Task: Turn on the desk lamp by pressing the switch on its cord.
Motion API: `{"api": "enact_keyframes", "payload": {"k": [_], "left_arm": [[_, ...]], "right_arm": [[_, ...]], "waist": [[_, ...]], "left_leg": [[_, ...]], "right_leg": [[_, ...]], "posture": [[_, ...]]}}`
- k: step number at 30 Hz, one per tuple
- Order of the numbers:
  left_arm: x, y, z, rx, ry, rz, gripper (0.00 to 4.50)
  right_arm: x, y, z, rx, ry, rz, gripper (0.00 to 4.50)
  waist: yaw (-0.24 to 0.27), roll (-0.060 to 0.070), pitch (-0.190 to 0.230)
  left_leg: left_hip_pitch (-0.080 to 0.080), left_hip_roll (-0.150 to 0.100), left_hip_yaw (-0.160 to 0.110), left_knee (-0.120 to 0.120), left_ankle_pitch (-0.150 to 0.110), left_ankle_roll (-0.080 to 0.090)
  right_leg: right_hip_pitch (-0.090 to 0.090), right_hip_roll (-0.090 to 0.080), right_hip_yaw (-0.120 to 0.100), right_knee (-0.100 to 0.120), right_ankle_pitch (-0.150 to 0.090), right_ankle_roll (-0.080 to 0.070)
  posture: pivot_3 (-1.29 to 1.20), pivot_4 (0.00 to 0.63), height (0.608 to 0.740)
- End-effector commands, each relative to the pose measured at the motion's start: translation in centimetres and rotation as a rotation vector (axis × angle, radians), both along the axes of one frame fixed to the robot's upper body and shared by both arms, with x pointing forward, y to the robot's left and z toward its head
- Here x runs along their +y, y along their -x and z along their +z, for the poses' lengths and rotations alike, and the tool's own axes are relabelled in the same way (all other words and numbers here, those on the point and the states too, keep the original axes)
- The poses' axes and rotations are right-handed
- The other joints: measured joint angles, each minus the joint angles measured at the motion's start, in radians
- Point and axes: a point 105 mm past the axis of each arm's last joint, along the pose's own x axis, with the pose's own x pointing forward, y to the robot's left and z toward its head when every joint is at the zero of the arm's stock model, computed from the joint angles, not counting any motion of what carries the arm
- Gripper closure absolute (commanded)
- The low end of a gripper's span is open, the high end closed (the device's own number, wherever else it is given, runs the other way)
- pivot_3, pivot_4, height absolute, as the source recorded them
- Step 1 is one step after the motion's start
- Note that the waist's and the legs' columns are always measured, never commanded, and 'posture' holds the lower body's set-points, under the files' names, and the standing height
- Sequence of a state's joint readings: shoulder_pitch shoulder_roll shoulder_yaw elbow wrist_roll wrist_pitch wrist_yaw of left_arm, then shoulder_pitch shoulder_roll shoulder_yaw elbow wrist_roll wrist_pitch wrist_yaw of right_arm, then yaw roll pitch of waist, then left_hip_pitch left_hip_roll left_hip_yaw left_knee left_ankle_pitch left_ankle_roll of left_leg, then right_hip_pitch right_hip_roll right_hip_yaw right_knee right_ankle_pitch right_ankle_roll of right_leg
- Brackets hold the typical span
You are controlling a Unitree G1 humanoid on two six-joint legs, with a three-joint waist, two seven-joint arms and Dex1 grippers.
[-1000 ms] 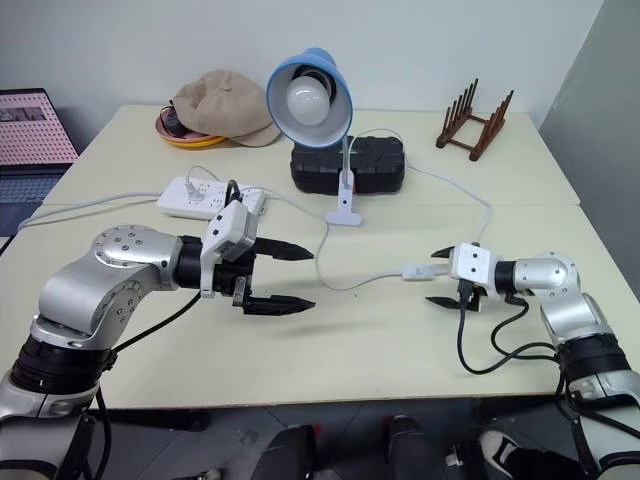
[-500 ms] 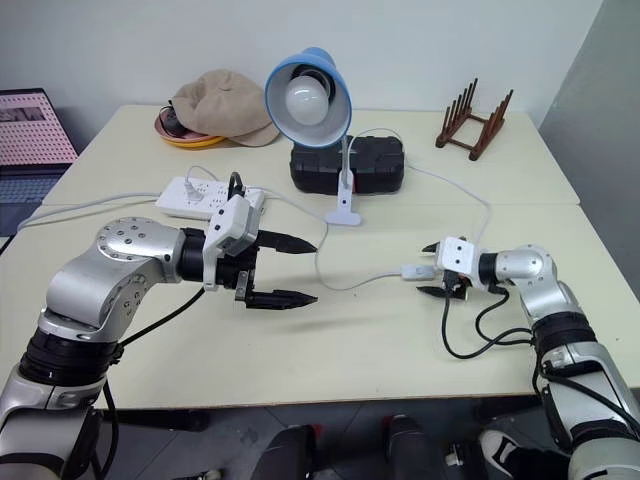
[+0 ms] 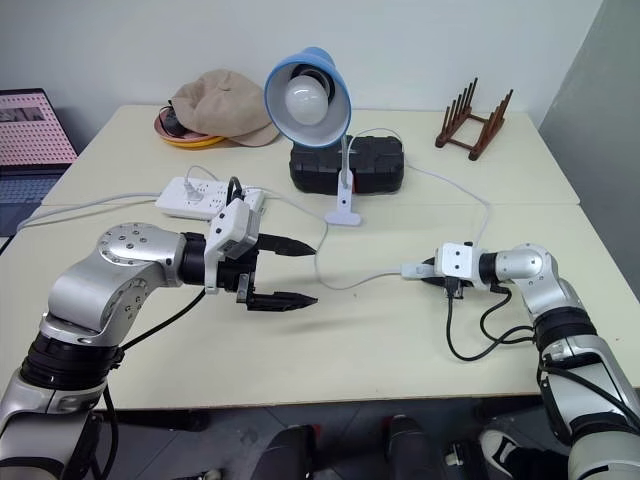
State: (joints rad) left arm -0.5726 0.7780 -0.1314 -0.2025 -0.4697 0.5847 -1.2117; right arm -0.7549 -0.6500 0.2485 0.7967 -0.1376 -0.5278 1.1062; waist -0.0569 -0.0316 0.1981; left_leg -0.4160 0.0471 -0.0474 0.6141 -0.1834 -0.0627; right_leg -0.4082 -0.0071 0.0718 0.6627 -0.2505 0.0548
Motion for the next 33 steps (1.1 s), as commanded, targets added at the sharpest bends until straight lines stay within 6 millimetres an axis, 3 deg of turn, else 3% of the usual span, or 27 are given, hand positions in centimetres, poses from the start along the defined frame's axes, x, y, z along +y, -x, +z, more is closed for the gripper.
{"api": "enact_keyframes", "payload": {"k": [1, 4, 7, 12, 15, 23, 33], "left_arm": [[-0.4, 0.3, 0.9, -0.022, 0.029, -0.018, 0.00], [-0.6, -0.5, 1.0, 0.022, 0.072, 0.012, 0.00], [-1.5, -1.8, 0.6, 0.075, 0.102, 0.033, 0.00], [-3.5, -2.2, 1.0, 0.184, 0.194, 0.013, 0.00], [-4.4, -2.2, -0.2, 0.199, 0.173, 0.003, 0.00], [-5.1, -3.8, -1.9, 0.153, 0.128, 0.092, 0.00], [-5.7, -3.7, -1.4, 0.178, 0.189, 0.096, 0.00]], "right_arm": [[0.1, 0.2, 1.9, -0.101, 0.004, 0.046, 3.42], [0.9, 0.4, 3.0, -0.189, -0.001, 0.082, 3.42], [3.5, 1.6, 4.9, -0.410, 0.012, 0.218, 3.42], [6.2, 2.6, 6.1, -0.560, -0.005, 0.300, 3.42], [7.5, 3.3, 6.3, -0.615, -0.024, 0.331, 3.42], [8.7, 4.1, 6.8, -0.719, -0.017, 0.339, 3.42], [9.2, 4.3, 7.2, -0.762, -0.017, 0.352, 3.42]], "waist": [[0.000, 0.000, 0.000], [0.000, 0.000, 0.000], [0.001, 0.000, 0.000], [0.001, 0.000, 0.000], [0.000, 0.000, 0.000], [0.003, 0.000, 0.000], [0.004, 0.000, 0.000]], "left_leg": [[0.000, 0.000, 0.000, 0.000, 0.000, 0.000], [0.000, 0.000, 0.000, 0.000, 0.000, 0.000], [0.000, 0.000, 0.000, 0.001, 0.000, 0.000], [0.000, 0.000, -0.001, 0.001, 0.000, 0.000], [0.000, 0.000, -0.001, 0.001, 0.000, 0.000], [0.000, -0.001, -0.001, 0.001, 0.000, 0.000], [0.000, -0.001, -0.001, 0.001, 0.000, 0.000]], "right_leg": [[0.000, 0.000, 0.000, 0.000, 0.000, 0.000], [0.000, 0.000, 0.000, 0.000, 0.000, 0.000], [0.000, 0.000, 0.000, 0.001, 0.000, 0.000], [0.000, 0.000, 0.000, 0.001, 0.000, 0.001], [0.000, 0.000, 0.000, 0.002, 0.000, 0.001], [0.000, 0.000, 0.000, 0.002, 0.000, 0.000], [0.000, 0.000, 0.000, 0.002, 0.000, 0.000]], "posture": [[0.00, 0.150, 0.740], [0.00, 0.150, 0.740], [0.00, 0.150, 0.740], [0.00, 0.150, 0.740], [0.00, 0.150, 0.740], [0.00, 0.150, 0.740], [0.00, 0.150, 0.740]]}}
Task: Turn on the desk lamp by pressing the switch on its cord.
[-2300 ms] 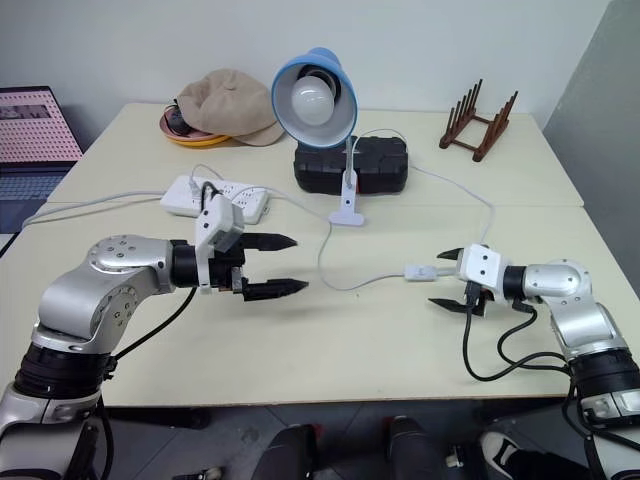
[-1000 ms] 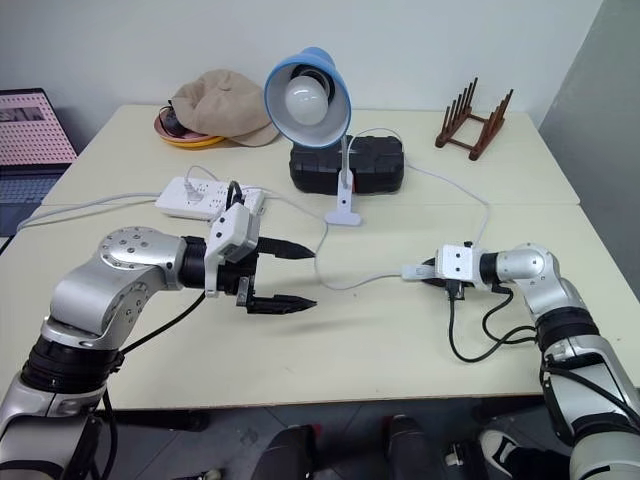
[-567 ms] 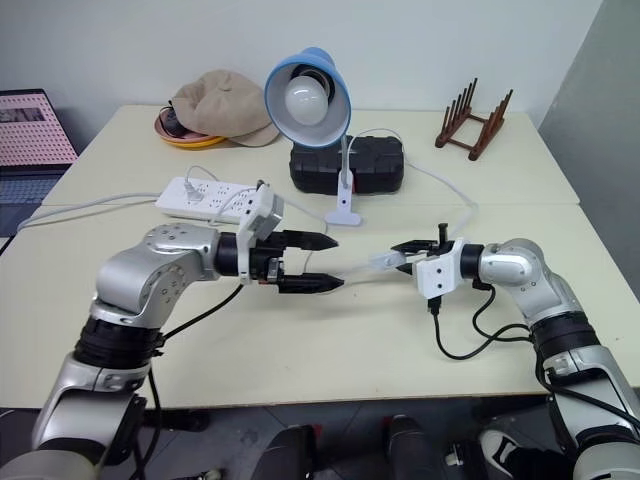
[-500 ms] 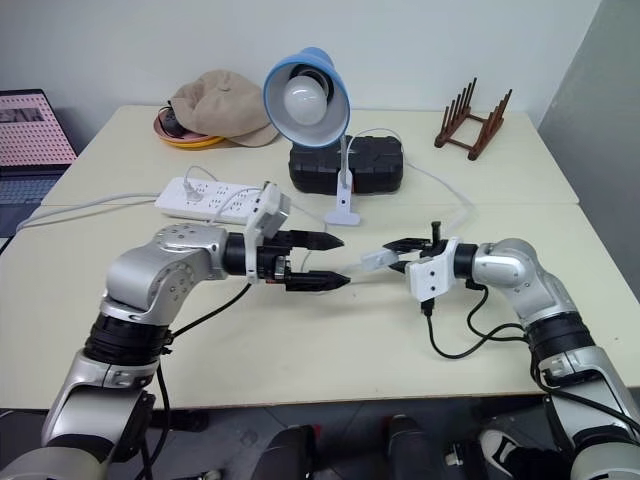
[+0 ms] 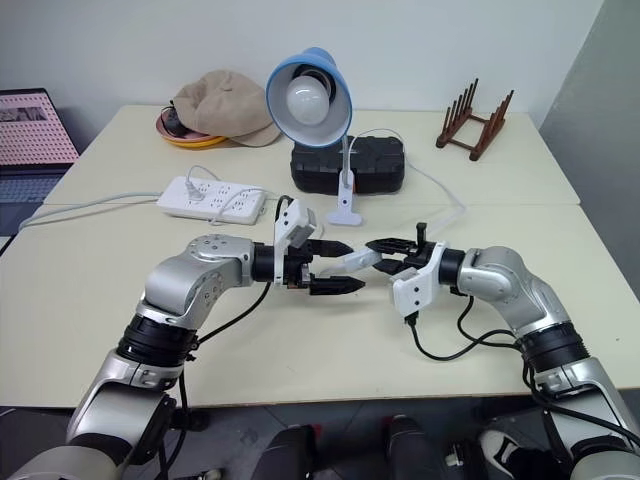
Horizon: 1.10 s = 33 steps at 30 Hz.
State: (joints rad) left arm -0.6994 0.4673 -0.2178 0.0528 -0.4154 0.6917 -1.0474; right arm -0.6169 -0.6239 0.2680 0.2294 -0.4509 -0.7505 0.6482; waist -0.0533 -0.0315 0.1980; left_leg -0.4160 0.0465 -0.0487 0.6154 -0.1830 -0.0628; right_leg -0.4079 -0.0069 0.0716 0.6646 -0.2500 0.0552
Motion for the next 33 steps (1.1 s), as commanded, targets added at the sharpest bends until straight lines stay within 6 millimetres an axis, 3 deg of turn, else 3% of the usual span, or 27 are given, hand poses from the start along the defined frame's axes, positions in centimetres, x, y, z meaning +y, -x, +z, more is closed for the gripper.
{"api": "enact_keyframes", "payload": {"k": [1, 6, 7, 18, 25, 33], "left_arm": [[-0.25, 0.26, 1.38, -0.030, 0.043, -0.009, 0.00], [-0.28, 0.48, 1.52, -0.027, 0.052, -0.014, 0.00], [-0.26, 0.47, 1.49, -0.027, 0.052, -0.013, 0.38], [-0.38, 0.98, 1.65, -0.015, 0.068, -0.039, 2.40], [-0.42, 1.11, 1.84, -0.005, 0.073, -0.050, 3.96], [-0.43, 1.19, 1.78, -0.009, 0.062, -0.055, 4.01]], "right_arm": [[0.41, 0.21, 1.14, -0.044, -0.023, 0.021, 3.42], [0.58, 0.18, 0.92, -0.039, -0.019, 0.025, 3.42], [0.62, 0.18, 0.92, -0.038, -0.021, 0.025, 3.42], [0.67, 0.30, 0.75, -0.035, -0.019, 0.029, 3.42], [0.56, 0.20, 0.70, -0.028, -0.021, 0.020, 3.42], [0.50, 0.15, 0.91, -0.035, -0.023, 0.018, 3.42]], "waist": [[0.000, 0.000, 0.000], [0.000, 0.000, 0.000], [0.000, 0.000, 0.000], [0.000, 0.000, 0.000], [0.000, 0.000, 0.000], [0.000, 0.000, 0.000]], "left_leg": [[0.000, 0.000, 0.000, 0.000, 0.000, 0.000], [0.000, 0.000, 0.000, 0.000, 0.000, 0.000], [0.000, 0.000, 0.000, 0.000, 0.000, 0.000], [0.000, 0.000, 0.000, 0.000, 0.000, 0.000], [0.000, 0.000, 0.000, 0.000, 0.000, 0.000], [0.000, 0.000, 0.000, 0.000, 0.000, 0.000]], "right_leg": [[0.000, 0.000, 0.000, 0.000, 0.000, 0.000], [0.000, 0.000, 0.000, 0.000, 0.000, 0.000], [0.000, 0.000, 0.000, 0.000, 0.000, 0.000], [0.000, 0.000, 0.000, 0.000, 0.000, 0.000], [0.000, 0.000, 0.000, 0.000, 0.000, 0.000], [0.000, 0.000, 0.000, 0.000, 0.000, 0.000]], "posture": [[0.00, 0.150, 0.740], [0.00, 0.150, 0.740], [0.00, 0.150, 0.740], [0.00, 0.150, 0.740], [0.00, 0.150, 0.740], [0.00, 0.150, 0.740]]}}
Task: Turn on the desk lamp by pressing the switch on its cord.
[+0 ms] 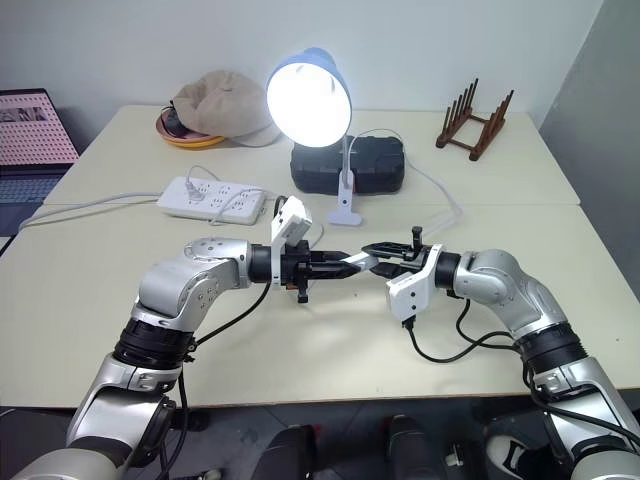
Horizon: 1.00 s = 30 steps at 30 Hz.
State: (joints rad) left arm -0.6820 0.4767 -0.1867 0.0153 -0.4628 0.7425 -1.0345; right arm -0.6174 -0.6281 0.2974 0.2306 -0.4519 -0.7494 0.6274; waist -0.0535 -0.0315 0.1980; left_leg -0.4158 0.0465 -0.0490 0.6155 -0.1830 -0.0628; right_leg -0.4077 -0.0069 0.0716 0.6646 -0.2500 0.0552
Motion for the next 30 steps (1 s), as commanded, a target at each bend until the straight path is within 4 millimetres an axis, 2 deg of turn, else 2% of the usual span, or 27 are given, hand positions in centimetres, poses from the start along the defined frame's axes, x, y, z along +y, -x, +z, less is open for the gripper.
{"api": "enact_keyframes", "payload": {"k": [1, 3, 5, 7, 11, 13, 17, 21, 26, 28, 30], "left_arm": [[-0.8, 0.7, 1.4, -0.063, 0.020, -0.056, 4.01], [-0.9, 0.6, 1.5, -0.080, 0.026, -0.056, 4.01], [-0.9, 1.1, 1.7, -0.056, 0.050, -0.087, 3.31], [-0.4, 1.6, 1.8, -0.048, 0.042, -0.108, 2.98], [1.9, 2.1, 2.8, -0.006, 0.042, -0.105, 2.05], [3.4, 2.3, 3.5, -0.006, 0.038, -0.086, 1.72], [5.7, 2.6, 4.3, -0.051, -0.003, -0.031, 0.87], [6.8, 2.6, 4.9, -0.118, -0.045, 0.019, 0.05], [7.4, 2.6, 5.2, -0.161, -0.067, 0.065, 0.05], [7.5, 2.8, 5.0, -0.167, -0.075, 0.068, 0.00], [7.6, 2.8, 4.6, -0.179, -0.101, 0.075, 0.00]], "right_arm": [[0.1, 0.0, 1.3, -0.041, -0.026, 0.005, 3.42], [0.2, -0.1, 1.4, -0.041, -0.027, 0.005, 3.42], [0.2, -0.1, 1.4, -0.041, -0.029, 0.004, 3.42], [0.1, -0.2, 1.4, -0.037, -0.031, -0.001, 3.42], [-0.3, -0.6, 1.2, -0.017, -0.036, -0.024, 3.42], [-0.6, -0.9, 0.8, 0.005, -0.031, -0.044, 3.42], [-1.4, -1.8, -0.9, 0.085, -0.010, -0.100, 3.42], [-2.3, -3.0, -3.0, 0.204, 0.017, -0.174, 3.42], [-3.6, -4.1, -4.9, 0.382, 0.048, -0.261, 3.42], [-4.2, -4.1, -5.6, 0.426, 0.097, -0.274, 2.72], [-4.7, -4.1, -5.9, 0.431, 0.138, -0.279, 2.33]], "waist": [[0.000, 0.000, 0.000], [0.000, 0.000, 0.000], [0.000, 0.000, 0.000], [0.000, 0.000, 0.000], [-0.004, 0.000, 0.000], [-0.003, 0.000, 0.000], [-0.003, 0.000, 0.000], [-0.002, 0.000, 0.000], [-0.003, 0.000, 0.000], [-0.003, 0.000, 0.000], [-0.003, 0.000, 0.000]], "left_leg": [[0.000, 0.000, 0.000, 0.000, 0.000, 0.000], [0.000, 0.000, 0.000, 0.000, 0.000, 0.000], [0.000, 0.000, 0.000, 0.000, 0.000, 0.000], [0.000, 0.000, 0.000, 0.000, 0.000, 0.000], [0.000, 0.000, 0.000, 0.000, 0.000, 0.000], [0.000, 0.000, 0.000, 0.000, 0.000, 0.000], [0.000, 0.000, 0.000, 0.000, 0.000, 0.000], [0.000, 0.000, 0.000, 0.000, 0.000, 0.000], [0.000, 0.000, 0.000, 0.000, 0.000, 0.000], [0.000, 0.000, 0.000, 0.000, 0.000, 0.000], [0.000, 0.000, 0.000, 0.000, 0.000, 0.000]], "right_leg": [[0.000, 0.000, 0.000, 0.000, 0.000, 0.000], [0.000, 0.000, 0.000, 0.000, 0.000, 0.000], [0.000, 0.000, 0.000, 0.000, 0.000, 0.000], [0.000, 0.000, 0.000, 0.000, 0.000, 0.000], [0.000, 0.000, 0.000, 0.000, 0.000, 0.000], [0.000, 0.000, 0.000, 0.000, 0.000, 0.000], [0.000, 0.000, 0.000, 0.000, 0.000, 0.000], [0.000, 0.000, 0.000, 0.000, 0.000, 0.000], [0.000, 0.000, 0.000, 0.000, 0.000, 0.000], [0.000, 0.000, 0.000, 0.000, 0.000, 0.000], [0.000, 0.000, 0.000, 0.000, 0.000, 0.000]], "posture": [[0.00, 0.150, 0.740], [0.00, 0.150, 0.740], [0.00, 0.150, 0.740], [0.00, 0.150, 0.740], [0.00, 0.150, 0.740], [0.00, 0.150, 0.740], [0.00, 0.150, 0.740], [0.00, 0.150, 0.740], [0.00, 0.150, 0.740], [0.00, 0.150, 0.740], [0.00, 0.150, 0.740]]}}
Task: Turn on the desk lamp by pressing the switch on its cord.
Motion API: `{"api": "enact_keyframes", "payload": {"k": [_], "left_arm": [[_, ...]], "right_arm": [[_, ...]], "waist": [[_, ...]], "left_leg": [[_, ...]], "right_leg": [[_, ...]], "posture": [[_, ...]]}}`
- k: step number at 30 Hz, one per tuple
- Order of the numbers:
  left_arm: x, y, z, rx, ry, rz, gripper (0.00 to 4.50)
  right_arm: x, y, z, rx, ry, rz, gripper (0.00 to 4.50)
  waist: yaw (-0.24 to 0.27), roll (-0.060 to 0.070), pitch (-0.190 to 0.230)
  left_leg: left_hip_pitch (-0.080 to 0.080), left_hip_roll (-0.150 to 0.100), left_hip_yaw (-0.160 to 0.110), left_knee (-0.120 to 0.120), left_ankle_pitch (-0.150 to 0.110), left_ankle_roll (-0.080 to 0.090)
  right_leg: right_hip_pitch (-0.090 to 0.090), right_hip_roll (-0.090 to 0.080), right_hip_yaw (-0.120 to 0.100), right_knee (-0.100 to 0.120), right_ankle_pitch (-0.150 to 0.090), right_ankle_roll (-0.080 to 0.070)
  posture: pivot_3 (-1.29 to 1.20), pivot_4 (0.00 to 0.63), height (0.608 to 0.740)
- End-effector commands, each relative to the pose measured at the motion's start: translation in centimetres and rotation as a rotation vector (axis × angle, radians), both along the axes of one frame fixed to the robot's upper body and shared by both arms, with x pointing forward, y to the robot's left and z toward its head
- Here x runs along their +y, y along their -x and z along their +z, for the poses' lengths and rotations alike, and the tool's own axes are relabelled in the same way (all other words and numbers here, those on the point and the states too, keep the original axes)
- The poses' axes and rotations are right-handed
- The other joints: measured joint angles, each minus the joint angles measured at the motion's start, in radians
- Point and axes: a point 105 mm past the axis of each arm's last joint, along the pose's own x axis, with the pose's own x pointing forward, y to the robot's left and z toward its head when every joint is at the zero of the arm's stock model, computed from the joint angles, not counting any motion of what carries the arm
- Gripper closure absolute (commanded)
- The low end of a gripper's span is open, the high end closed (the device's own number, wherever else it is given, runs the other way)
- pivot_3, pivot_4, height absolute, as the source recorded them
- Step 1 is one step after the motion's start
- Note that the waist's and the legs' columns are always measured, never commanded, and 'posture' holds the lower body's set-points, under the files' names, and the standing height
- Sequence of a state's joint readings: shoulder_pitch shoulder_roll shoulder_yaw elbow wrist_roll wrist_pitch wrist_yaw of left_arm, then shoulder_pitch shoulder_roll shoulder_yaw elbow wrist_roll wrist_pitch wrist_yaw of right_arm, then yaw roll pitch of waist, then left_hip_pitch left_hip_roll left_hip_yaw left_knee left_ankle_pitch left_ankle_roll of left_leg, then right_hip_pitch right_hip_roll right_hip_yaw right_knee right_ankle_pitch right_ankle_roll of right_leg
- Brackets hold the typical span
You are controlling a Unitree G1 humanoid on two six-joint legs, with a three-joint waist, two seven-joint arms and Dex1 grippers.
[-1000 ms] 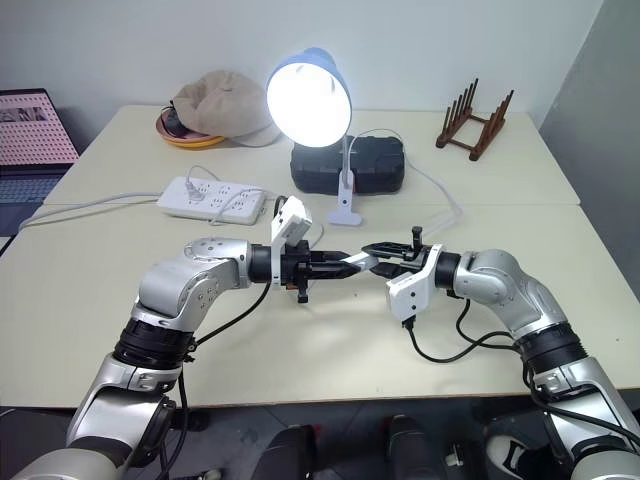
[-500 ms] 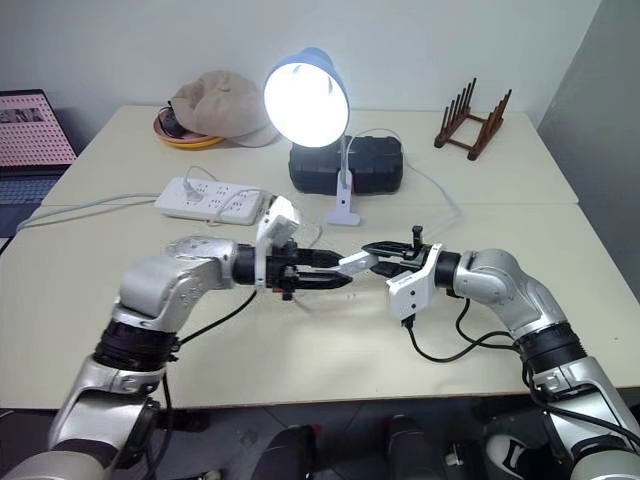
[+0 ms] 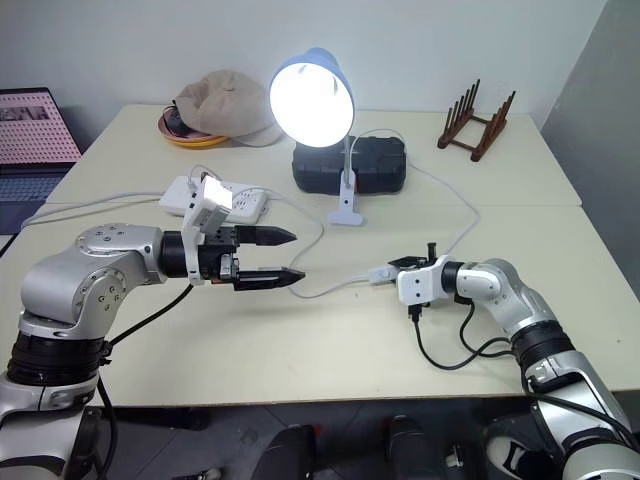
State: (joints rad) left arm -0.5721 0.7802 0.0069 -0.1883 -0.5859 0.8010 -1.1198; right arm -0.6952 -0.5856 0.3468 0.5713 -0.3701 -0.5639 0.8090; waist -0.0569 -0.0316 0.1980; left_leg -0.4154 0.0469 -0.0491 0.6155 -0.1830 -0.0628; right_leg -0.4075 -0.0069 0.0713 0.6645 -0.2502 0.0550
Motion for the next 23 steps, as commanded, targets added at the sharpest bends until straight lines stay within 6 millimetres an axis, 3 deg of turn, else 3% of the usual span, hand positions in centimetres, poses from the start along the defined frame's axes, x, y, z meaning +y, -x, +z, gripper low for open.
{"api": "enact_keyframes", "payload": {"k": [1, 6, 10, 16, 23], "left_arm": [[0.4, 0.3, 0.4, -0.079, -0.045, 0.013, 0.00], [1.3, 0.0, 0.4, -0.085, -0.051, 0.054, 0.00], [2.6, -0.6, 0.4, -0.085, -0.063, 0.106, 0.00], [6.6, -1.2, 1.1, -0.092, -0.115, 0.216, 0.00], [8.2, -1.6, 0.9, -0.091, -0.149, 0.249, 0.00]], "right_arm": [[-1.2, -0.2, 0.1, 0.037, 0.062, -0.007, 2.06], [-2.2, 0.5, 2.5, 0.053, 0.008, -0.006, 0.97], [-3.5, 2.4, 4.1, 0.117, -0.042, 0.001, 0.06], [-6.5, 5.7, 8.0, 0.211, -0.237, -0.064, 0.03], [-8.3, 7.3, 8.7, 0.288, -0.319, -0.166, 0.03]], "waist": [[0.000, 0.000, 0.000], [0.007, 0.000, 0.000], [0.011, 0.000, 0.000], [0.007, 0.001, 0.001], [0.007, 0.001, 0.001]], "left_leg": [[0.000, 0.000, 0.000, 0.000, 0.000, 0.000], [0.000, 0.000, 0.000, 0.000, 0.000, 0.000], [-0.001, 0.000, 0.000, 0.000, 0.000, 0.000], [0.000, 0.000, 0.000, -0.001, 0.000, 0.000], [0.000, 0.001, 0.001, 0.000, 0.000, 0.000]], "right_leg": [[0.000, 0.000, 0.000, 0.000, 0.000, 0.000], [0.000, 0.000, 0.000, 0.000, 0.000, 0.000], [0.000, 0.000, 0.000, -0.001, 0.000, 0.000], [0.000, 0.000, 0.000, 0.000, -0.001, -0.001], [0.000, 0.000, 0.000, 0.000, -0.004, -0.006]], "posture": [[0.00, 0.150, 0.740], [0.00, 0.150, 0.740], [0.00, 0.150, 0.740], [0.00, 0.150, 0.740], [0.00, 0.150, 0.740]]}}
